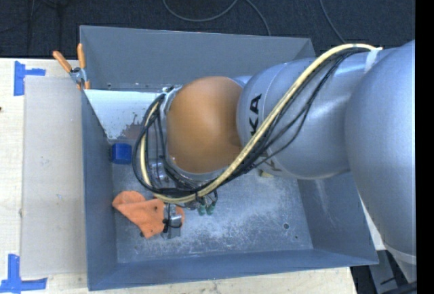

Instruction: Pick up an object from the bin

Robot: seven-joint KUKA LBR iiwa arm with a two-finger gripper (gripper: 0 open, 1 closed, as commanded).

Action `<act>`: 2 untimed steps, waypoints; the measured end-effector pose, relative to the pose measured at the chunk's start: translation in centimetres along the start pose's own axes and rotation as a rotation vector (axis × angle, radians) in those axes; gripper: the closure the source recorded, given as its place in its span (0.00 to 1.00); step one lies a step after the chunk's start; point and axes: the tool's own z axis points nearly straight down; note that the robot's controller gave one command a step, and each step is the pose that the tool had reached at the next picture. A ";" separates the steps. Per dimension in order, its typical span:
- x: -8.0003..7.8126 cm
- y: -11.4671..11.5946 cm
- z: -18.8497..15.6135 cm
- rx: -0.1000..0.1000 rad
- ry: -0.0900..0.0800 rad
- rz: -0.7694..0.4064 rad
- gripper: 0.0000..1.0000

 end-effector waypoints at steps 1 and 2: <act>-0.6 0.0 3.2 0.001 0.006 -0.015 0.00; -1.6 1.1 4.5 0.000 -0.001 -0.160 0.00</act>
Offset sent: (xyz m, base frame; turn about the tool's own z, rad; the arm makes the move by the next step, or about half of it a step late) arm 0.0163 0.0222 -0.0550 -0.2240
